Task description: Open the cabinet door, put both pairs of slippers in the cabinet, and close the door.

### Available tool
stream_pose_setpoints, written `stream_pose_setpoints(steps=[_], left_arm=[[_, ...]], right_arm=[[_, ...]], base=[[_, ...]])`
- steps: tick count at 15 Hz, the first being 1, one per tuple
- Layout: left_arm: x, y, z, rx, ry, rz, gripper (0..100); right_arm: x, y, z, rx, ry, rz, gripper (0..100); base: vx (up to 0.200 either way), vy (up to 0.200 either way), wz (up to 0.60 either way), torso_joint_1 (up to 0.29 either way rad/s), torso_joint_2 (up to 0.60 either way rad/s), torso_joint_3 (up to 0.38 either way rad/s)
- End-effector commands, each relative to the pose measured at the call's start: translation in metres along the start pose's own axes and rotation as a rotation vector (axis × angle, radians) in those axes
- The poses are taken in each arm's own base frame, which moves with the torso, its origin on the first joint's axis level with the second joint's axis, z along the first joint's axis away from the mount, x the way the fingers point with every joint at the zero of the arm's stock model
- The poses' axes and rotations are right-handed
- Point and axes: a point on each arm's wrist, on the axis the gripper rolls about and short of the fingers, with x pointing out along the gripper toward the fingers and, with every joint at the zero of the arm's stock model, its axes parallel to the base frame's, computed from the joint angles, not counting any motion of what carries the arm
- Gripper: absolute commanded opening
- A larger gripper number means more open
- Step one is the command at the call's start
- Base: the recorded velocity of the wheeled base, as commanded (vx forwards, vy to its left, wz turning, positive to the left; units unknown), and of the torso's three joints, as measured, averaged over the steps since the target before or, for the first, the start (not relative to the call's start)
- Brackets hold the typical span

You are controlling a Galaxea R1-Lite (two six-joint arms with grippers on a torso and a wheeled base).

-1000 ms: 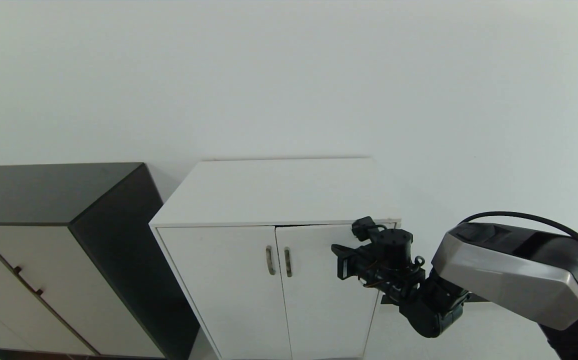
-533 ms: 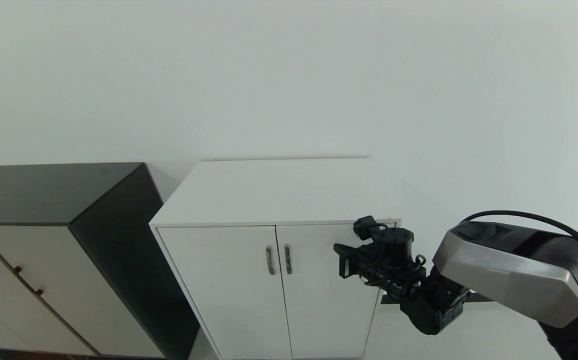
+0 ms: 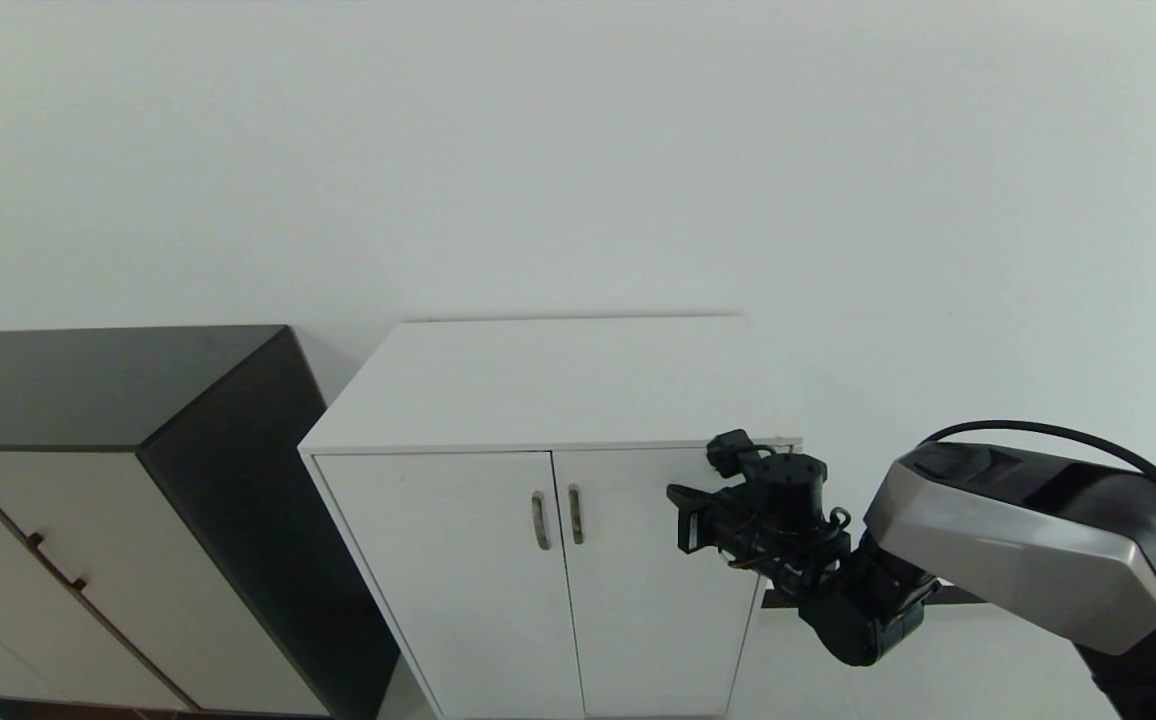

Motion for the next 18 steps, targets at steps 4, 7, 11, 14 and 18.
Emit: stream_pose_setpoints(steps=[4, 7, 11, 14, 18], left_arm=[[0.000, 0.000, 0.000, -0.001, -0.001, 0.000, 0], [0.000, 0.000, 0.000, -0.001, 0.001, 0.000, 0], [0.000, 0.000, 0.000, -0.001, -0.001, 0.000, 0], [0.000, 0.000, 0.000, 0.001, -0.001, 0.001, 0], [0.000, 0.000, 0.000, -0.002, -0.001, 0.001, 0]], right_arm=[[0.003, -0.005, -0.003, 0.002, 0.003, -0.009, 0], [0.001, -0.004, -0.001, -0.001, -0.003, -0.014, 0], [-0.043, 0.012, 0.025, 0.000, 0.005, -0.003, 0], [-0.080, 0.022, 0.029, -0.005, 0.007, -0.033, 0], [-0.137, 0.014, 0.032, -0.004, 0.024, -0.147, 0]], base=[[0.000, 0.000, 0.00, 0.000, 0.00, 0.000], [0.000, 0.000, 0.00, 0.000, 0.00, 0.000], [0.000, 0.000, 0.00, 0.000, 0.00, 0.000], [0.000, 0.000, 0.00, 0.000, 0.00, 0.000], [0.000, 0.000, 0.00, 0.000, 0.00, 0.000]])
